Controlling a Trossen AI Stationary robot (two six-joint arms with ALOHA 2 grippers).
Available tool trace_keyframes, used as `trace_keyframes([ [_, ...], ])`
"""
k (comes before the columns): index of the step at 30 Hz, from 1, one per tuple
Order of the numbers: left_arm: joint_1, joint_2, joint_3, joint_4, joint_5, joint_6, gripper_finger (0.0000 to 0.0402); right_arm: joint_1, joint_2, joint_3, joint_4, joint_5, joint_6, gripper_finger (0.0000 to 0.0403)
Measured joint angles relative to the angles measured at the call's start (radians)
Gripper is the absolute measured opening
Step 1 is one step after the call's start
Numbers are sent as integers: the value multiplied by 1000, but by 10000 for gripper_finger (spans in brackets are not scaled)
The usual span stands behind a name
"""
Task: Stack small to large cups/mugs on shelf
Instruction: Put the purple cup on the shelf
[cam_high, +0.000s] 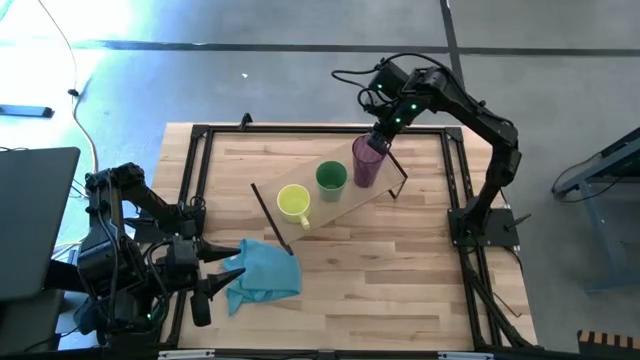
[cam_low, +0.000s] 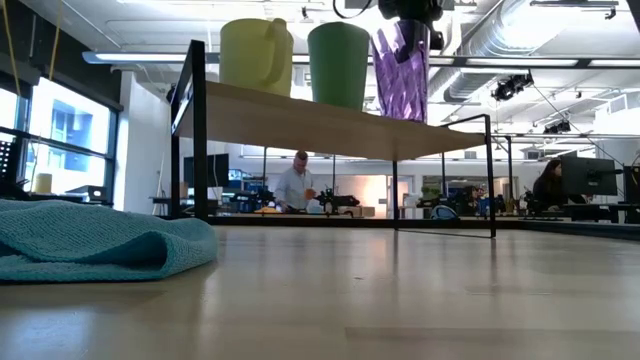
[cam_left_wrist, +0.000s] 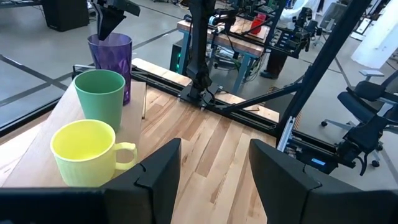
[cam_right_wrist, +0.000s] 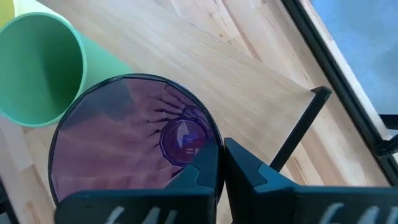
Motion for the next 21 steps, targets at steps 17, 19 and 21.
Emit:
trace_keyframes([
  [17, 0, 0, 0, -1, 0, 0, 177, 0, 1, 0, 10, 8, -4, 0],
  [19, 0, 0, 0, -1, 0, 0, 177, 0, 1, 0, 10, 6, -3, 2],
  [21, 0, 0, 0, -1, 0, 0, 177, 0, 1, 0, 10, 6, -3, 7],
])
